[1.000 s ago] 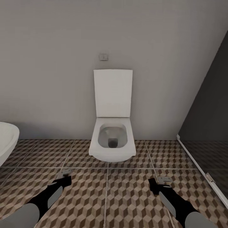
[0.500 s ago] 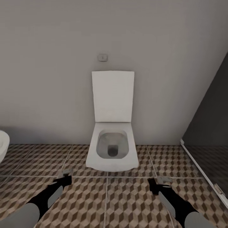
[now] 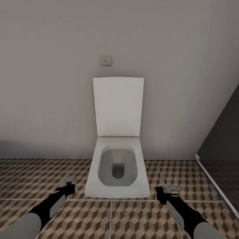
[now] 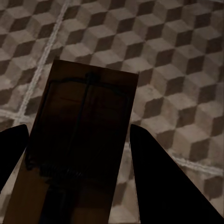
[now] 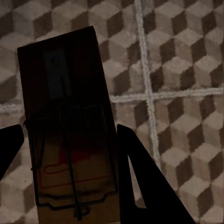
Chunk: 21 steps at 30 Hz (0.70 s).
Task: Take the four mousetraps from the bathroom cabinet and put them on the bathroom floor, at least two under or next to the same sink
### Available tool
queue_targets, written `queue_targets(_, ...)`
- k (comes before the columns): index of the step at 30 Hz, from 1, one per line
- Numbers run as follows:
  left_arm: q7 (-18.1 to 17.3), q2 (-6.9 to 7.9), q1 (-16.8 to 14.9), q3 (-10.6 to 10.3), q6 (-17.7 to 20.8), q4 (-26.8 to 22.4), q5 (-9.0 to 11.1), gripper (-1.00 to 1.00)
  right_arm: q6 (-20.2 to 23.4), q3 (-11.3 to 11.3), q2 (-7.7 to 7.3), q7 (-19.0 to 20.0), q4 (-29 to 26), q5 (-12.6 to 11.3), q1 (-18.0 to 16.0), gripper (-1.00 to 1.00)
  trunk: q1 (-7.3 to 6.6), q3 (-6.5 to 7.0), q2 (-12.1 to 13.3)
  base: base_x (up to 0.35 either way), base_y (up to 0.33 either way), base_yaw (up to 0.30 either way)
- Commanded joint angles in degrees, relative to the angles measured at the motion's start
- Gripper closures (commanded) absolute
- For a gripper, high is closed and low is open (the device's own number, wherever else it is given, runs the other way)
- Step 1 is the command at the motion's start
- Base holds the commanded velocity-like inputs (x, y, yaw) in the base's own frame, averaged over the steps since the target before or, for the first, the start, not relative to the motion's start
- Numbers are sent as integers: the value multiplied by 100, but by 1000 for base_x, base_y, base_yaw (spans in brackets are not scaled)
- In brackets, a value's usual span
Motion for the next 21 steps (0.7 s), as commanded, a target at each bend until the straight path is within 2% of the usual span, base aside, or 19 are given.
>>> queue_targets(1,49,9,-2,-47,24,-18,39,100,20,47,-12,-54,-12,-51,-4,100,2,-6,-2,324,0,0)
queue_targets(14,49,4,-2,-51,27,-17,39,100,17,47,-19,-18,-32,-45,0,100,2,-6,-2,315,0,0)
queue_targets(21,49,3,-2,-47,25,-18,39,100,16,35,-13,-9,-45,-42,4,100,2,-6,-2,86,0,0)
